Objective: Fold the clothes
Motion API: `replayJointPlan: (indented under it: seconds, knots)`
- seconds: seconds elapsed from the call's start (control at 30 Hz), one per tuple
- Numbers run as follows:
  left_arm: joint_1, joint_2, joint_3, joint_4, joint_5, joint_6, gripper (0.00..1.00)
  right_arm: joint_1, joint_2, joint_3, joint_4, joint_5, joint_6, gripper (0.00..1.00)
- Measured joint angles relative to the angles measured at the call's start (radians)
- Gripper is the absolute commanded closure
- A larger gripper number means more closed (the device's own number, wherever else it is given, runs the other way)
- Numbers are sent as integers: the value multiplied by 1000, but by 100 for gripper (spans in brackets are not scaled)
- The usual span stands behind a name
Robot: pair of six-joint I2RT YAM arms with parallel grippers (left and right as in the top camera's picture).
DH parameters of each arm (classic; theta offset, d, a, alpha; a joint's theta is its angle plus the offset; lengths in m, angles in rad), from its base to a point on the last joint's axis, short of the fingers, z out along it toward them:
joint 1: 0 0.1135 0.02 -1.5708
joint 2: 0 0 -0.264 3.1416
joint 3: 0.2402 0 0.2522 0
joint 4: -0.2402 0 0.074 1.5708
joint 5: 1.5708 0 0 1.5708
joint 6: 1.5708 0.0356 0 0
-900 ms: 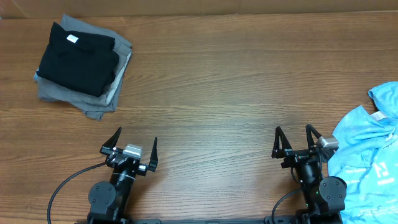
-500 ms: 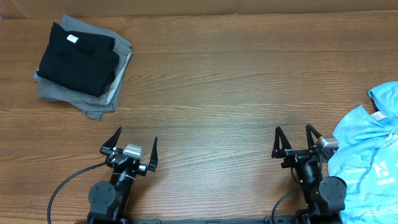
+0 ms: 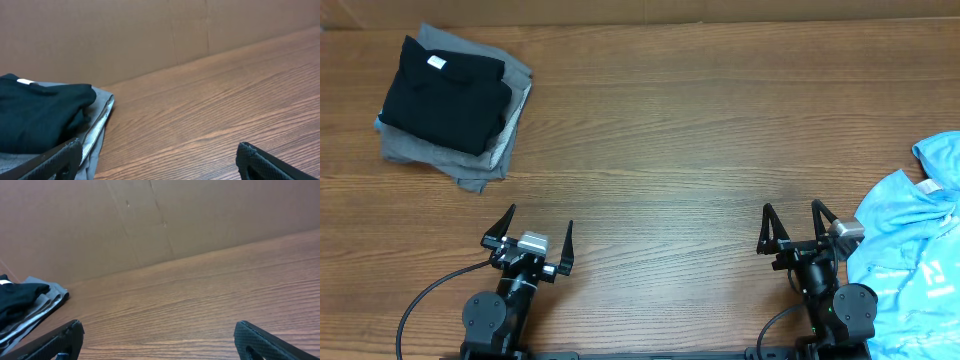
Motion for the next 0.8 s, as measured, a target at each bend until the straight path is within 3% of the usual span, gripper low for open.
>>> replayJointPlan:
  seconds: [0.67,0.8]
  knots:
    - [0,0,0,2,10,0,0,0,0,0,0,0,0,0]
    - [0,0,0,21,74,-6,0,0,0,0,11,-42,0,0]
